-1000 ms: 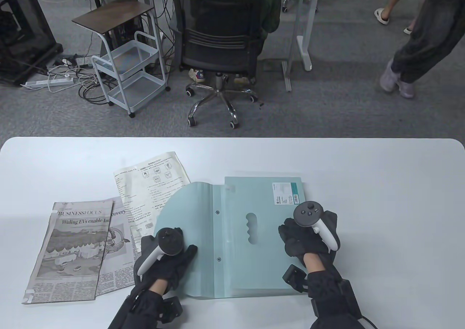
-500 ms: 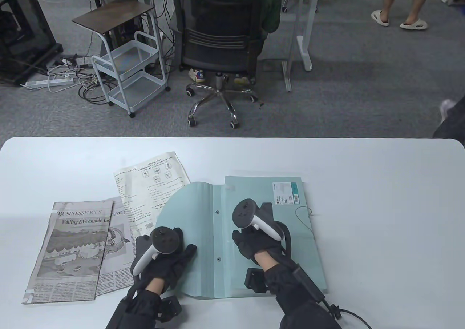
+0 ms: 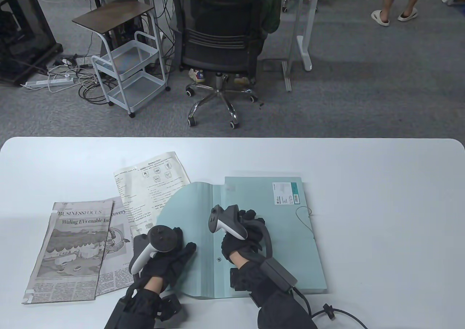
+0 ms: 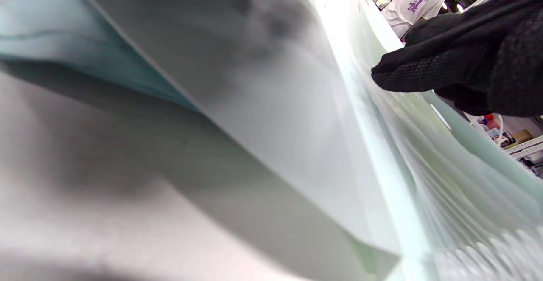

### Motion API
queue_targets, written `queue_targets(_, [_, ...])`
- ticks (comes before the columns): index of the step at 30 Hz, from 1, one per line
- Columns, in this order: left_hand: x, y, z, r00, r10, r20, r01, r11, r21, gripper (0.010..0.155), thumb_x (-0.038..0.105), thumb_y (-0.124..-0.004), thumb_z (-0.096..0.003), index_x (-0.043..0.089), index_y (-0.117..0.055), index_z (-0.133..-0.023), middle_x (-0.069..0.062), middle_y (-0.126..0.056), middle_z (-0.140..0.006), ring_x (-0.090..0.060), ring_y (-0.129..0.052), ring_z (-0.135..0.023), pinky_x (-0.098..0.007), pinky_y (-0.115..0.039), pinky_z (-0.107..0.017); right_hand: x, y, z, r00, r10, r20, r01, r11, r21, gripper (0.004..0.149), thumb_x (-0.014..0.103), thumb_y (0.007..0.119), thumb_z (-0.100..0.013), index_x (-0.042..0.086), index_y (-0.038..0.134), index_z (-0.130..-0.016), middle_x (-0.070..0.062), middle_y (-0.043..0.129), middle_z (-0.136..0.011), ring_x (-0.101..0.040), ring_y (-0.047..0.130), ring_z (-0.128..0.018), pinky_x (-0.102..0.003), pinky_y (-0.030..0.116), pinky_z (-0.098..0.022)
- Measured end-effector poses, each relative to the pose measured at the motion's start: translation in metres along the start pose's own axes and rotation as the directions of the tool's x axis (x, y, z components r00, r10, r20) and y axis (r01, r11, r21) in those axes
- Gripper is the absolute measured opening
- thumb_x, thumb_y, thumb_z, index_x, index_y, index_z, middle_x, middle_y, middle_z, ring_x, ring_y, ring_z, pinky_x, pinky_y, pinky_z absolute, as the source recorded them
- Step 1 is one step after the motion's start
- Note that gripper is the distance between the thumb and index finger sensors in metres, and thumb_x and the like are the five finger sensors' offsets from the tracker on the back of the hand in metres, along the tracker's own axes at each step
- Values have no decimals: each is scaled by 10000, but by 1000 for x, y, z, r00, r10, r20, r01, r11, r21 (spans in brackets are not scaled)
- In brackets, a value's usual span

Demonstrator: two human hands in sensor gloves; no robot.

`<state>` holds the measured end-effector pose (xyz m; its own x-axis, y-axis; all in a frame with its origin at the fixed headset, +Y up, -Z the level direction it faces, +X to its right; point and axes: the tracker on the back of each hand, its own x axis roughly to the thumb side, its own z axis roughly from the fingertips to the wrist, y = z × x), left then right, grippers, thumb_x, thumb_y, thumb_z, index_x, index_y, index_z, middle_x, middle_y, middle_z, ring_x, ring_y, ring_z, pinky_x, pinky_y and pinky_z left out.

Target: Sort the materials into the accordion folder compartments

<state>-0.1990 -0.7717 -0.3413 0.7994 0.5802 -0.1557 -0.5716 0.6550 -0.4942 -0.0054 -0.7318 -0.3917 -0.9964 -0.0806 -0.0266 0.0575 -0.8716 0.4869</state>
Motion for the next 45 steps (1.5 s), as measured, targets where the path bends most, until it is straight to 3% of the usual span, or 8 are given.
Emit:
queue_targets(4, [-1, 1, 0, 1000, 15, 3, -15, 1000, -3, 744, 455, -431, -742, 39, -9, -1191, -403, 120, -1110, -677, 83, -937, -746, -113, -654, -7, -9, 7, 999, -42, 3, 42, 999, 6, 809, 363, 599, -674, -86, 94, -1119, -437, 75, -1109, -716, 366, -925, -740, 439, -652])
queue_targets(8, [-1, 1, 0, 1000, 15, 2, -15, 1000, -3, 741, 455, -432, -741, 43, -13, -1192, -401, 117, -1111, -676, 81, -937, -744, -114, -655, -25, -28, 16, 986, -165, -2, 165, 986, 19, 739, 340, 585, -676, -77, 184, -1136, -494, 283, -1104, -664, 552, -925, -693, 556, -646])
queue_targets(14, [-2, 2, 0, 999, 31, 8, -31, 1000, -6, 741, 453, -433, -741, 39, -18, -1195, -401, 120, -1109, -675, 86, -933, -742, -109, -653, -55, -50, 26, 929, -366, 46, 366, 931, 12, 634, 249, 559, -671, -84, 277, -1130, -423, 528, -1074, -591, 706, -873, -648, 635, -619])
queue_targets(23, [-3, 2, 0, 999, 52, 15, -52, 999, -8, 740, 451, -433, -742, 40, -19, -1196, -395, 127, -1107, -668, 99, -927, -734, -95, -649, -91, -62, 33, 835, -539, 109, 543, 839, -8, 561, 138, 556, -648, -79, 323, -1111, -329, 613, -1053, -491, 792, -814, -590, 675, -613])
queue_targets(30, [-3, 1, 1, 999, 45, 16, -45, 999, -12, 744, 452, -431, -742, 41, 1, -1188, -392, 142, -1100, -665, 112, -921, -731, -87, -645, -139, -67, 38, 630, -750, 202, 760, 649, 36, 554, 175, 574, -666, -36, 354, -1130, -319, 614, -1055, -477, 781, -822, -574, 660, -628])
queue_targets(33, [-3, 1, 1, 999, 33, 13, -33, 999, -8, 743, 451, -432, -742, 43, 0, -1188, -393, 139, -1100, -667, 106, -922, -731, -91, -647, -160, -65, 37, 510, -822, 253, 837, 542, 71, 550, 173, 586, -664, -36, 392, -1134, -344, 623, -1051, -494, 790, -815, -583, 669, -620])
queue_targets(40, [-3, 1, 1, 999, 34, 12, -34, 999, -6, 738, 448, -436, -741, 43, -13, -1191, -393, 129, -1104, -666, 100, -926, -731, -96, -650, -190, -58, 36, 325, -886, 330, 916, 381, 121, 556, 172, 587, -664, -65, 400, -1131, -389, 571, -1076, -532, 757, -851, -597, 661, -631])
queue_targets(45, [-2, 0, 1, 1000, 13, 7, -13, 1000, -1, 740, 448, -437, -741, 42, -12, -1190, -396, 127, -1102, -673, 95, -925, -733, -100, -652, -203, -56, 33, 241, -906, 349, 935, 313, 167, 557, 162, 585, -664, -71, 389, -1130, -414, 513, -1093, -531, 754, -859, -574, 678, -633])
